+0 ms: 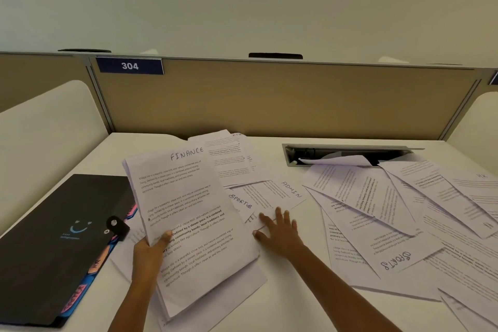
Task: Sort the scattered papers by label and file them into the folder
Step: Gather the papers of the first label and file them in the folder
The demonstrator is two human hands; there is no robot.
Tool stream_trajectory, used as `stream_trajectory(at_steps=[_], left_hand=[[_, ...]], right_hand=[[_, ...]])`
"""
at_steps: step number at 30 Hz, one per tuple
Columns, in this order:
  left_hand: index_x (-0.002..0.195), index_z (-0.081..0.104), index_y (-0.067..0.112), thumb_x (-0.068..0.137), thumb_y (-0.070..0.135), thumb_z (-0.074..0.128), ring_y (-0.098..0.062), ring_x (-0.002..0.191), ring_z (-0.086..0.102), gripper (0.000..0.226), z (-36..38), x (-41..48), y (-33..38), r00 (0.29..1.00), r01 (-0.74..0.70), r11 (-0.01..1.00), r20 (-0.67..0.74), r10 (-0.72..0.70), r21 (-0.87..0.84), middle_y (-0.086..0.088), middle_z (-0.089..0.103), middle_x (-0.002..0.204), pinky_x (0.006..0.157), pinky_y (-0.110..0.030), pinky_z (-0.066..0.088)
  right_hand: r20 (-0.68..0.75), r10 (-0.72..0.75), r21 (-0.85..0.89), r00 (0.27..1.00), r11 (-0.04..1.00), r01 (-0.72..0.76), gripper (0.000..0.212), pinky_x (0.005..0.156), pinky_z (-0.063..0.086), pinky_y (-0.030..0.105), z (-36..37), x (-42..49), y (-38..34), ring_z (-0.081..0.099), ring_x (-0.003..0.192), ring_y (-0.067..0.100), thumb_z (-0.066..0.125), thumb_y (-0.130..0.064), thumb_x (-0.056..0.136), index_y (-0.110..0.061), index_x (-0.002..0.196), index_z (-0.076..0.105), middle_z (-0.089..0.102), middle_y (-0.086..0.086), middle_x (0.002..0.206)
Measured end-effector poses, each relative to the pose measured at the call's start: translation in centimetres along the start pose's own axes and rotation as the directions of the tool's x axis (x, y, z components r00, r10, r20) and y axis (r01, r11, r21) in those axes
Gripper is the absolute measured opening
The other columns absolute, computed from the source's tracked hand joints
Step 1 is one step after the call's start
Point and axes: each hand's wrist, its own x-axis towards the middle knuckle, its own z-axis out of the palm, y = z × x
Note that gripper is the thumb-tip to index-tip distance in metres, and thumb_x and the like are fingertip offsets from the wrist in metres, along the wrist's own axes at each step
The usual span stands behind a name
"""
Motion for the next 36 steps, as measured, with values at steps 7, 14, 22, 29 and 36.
stream_trajectory(at_steps=[7,14,22,29,36], left_hand=[[0.116,0.051,0.001,0.087,0.014,0.057,-0.033,0.076,0.057,0.032,-0.1,-0.1,-0.2,1.000,0.011,1.000,0.026,-0.011,0.002,-0.014,0.059,0.096,0.071,-0.040,0.048],[0.120,0.050,0.001,0.087,0.014,0.058,-0.032,0.079,0.056,0.036,-0.7,0.0,-0.3,0.999,0.031,0.999,0.027,-0.031,-0.007,-0.017,0.059,0.102,0.071,-0.042,0.047],[0.123,0.050,0.002,0.088,0.012,0.057,-0.038,0.095,0.054,0.037,-3.1,0.5,-0.7,0.989,0.109,0.992,-0.095,-0.115,-0.070,-0.023,0.057,0.119,0.082,-0.047,0.043],[0.122,0.050,0.001,0.087,0.009,0.057,-0.033,0.091,0.053,0.036,-3.7,0.2,-1.1,0.992,0.105,0.989,-0.053,-0.111,-0.104,-0.024,0.057,0.118,0.081,-0.046,0.043],[0.118,0.054,0.000,0.084,0.011,0.061,-0.032,0.088,0.058,0.036,-2.1,-0.6,-0.9,0.993,0.101,0.989,0.073,-0.093,-0.108,-0.019,0.062,0.107,0.076,-0.041,0.049]], right_hand=[[-0.069,-0.051,0.024,0.996,0.998,0.053,0.130,0.116,0.004,0.044,-0.1,-0.6,0.9,-0.001,0.143,0.032,-0.026,-0.087,0.038,-0.029,0.141,0.028,0.002,0.010,0.156],[-0.087,0.009,0.065,0.996,0.998,-0.003,0.046,0.111,0.024,0.041,-0.8,-1.0,0.5,0.021,0.137,0.029,0.038,-0.048,0.092,-0.018,0.126,0.044,0.027,0.008,0.148],[-0.035,0.011,-0.048,0.999,0.999,-0.013,0.064,0.112,0.001,0.054,1.1,-1.1,-2.6,-0.006,0.141,0.039,0.028,-0.063,0.088,-0.039,0.145,0.009,-0.005,0.008,0.156],[-0.073,-0.025,-0.076,0.997,0.997,0.020,0.109,0.114,0.006,0.051,0.8,-1.4,-0.2,-0.001,0.143,0.032,-0.018,-0.088,0.049,-0.043,0.142,0.018,0.002,-0.002,0.157],[-0.076,0.101,0.072,0.992,0.993,-0.095,0.050,0.112,0.020,0.048,-1.4,-2.0,3.1,0.022,0.139,0.028,0.028,-0.056,0.091,-0.032,0.130,0.047,0.027,0.003,0.151]])
